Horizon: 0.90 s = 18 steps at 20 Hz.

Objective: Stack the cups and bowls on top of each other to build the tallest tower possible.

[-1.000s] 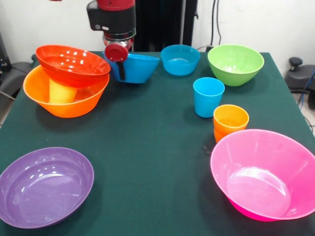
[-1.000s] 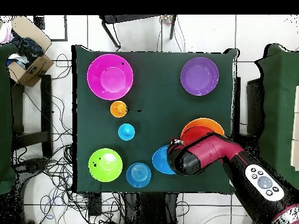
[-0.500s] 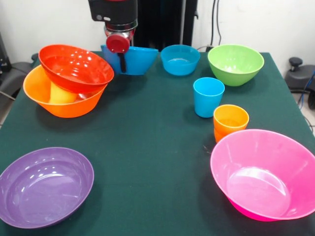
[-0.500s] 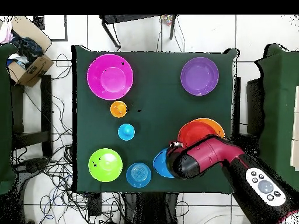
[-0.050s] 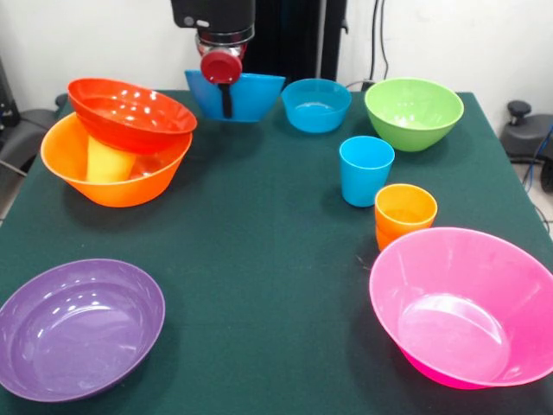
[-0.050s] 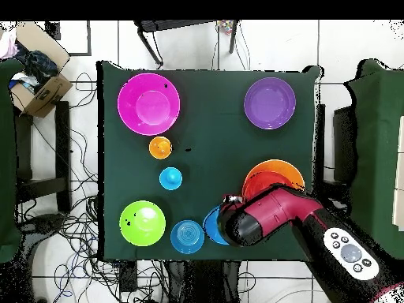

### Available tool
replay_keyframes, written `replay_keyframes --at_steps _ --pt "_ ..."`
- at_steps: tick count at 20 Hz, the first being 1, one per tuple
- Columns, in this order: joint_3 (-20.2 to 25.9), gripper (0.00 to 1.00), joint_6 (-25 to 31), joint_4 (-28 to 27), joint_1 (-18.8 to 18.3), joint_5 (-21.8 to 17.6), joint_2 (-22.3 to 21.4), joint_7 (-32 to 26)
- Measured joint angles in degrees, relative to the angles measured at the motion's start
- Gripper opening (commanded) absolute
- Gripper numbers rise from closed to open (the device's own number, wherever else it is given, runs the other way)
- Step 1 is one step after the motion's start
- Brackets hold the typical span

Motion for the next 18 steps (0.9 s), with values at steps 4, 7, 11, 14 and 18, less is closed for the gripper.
replay_keyframes --at_steps 4,7,11,14,18 --pt "0.0 0.00 0.0 0.5 0.3 1.0 -0.9 0.0" --pt "0.0 0.00 0.0 1.1 0.2 2.3 -1.9 0.0" --pt "0.0 0.00 0.1 2.0 0.0 5.1 -3.7 0.0" --pt "0.2 0.00 0.7 2.6 -0.6 8.0 -5.6 0.0" --pt "1.1 0.00 3.5 3.0 -2.4 12.2 -8.8 0.0"
